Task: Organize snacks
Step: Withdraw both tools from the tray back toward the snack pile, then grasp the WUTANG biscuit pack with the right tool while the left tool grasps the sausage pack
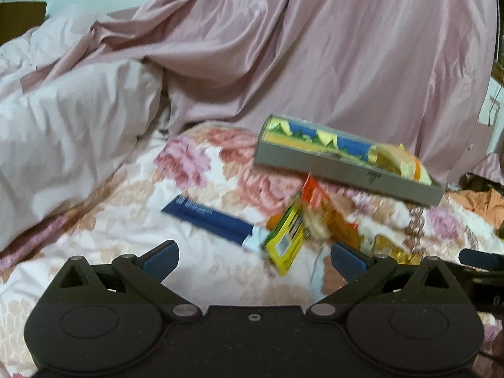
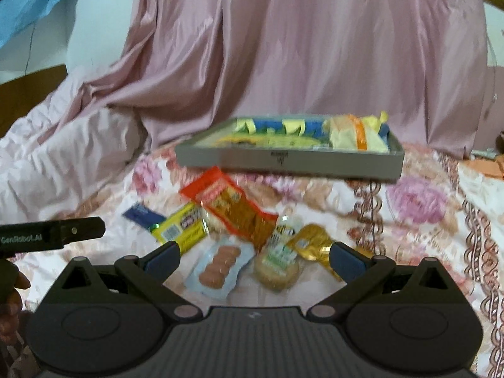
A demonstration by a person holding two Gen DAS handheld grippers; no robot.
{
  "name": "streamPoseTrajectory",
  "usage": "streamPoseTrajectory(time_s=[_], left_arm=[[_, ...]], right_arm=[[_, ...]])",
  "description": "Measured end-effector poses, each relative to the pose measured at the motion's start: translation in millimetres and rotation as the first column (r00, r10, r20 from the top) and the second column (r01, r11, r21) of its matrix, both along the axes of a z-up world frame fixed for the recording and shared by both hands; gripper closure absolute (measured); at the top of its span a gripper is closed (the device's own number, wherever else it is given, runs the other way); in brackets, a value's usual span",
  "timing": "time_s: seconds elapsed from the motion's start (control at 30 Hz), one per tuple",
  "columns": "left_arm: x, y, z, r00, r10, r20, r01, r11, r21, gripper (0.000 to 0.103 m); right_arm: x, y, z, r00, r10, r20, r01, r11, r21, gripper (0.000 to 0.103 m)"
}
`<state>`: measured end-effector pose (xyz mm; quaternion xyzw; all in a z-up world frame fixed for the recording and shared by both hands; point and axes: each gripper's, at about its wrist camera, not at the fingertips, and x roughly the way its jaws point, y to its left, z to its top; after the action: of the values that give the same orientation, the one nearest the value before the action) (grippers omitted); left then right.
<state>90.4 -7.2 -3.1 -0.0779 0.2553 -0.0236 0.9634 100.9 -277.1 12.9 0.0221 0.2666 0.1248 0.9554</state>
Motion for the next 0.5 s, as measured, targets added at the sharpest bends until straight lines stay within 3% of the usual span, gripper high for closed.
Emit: streamPoseTrajectory(time_s=[0.23,0.5], left_arm=[[6,6,-25,0.997,-0.037,-0.074,0.036,0.999,-0.014,0.001],[10,-16,-40,0.984,-0.158,-0.086,0.165,0.983,0.081,0.001]], right_arm=[[19,1,-16,0.991,-0.013,-0.130,0.013,1.000,-0.001,0.000],[41,-6,-33,0.970,-0.029,-0.241,0.041,0.998,0.045,0.000]])
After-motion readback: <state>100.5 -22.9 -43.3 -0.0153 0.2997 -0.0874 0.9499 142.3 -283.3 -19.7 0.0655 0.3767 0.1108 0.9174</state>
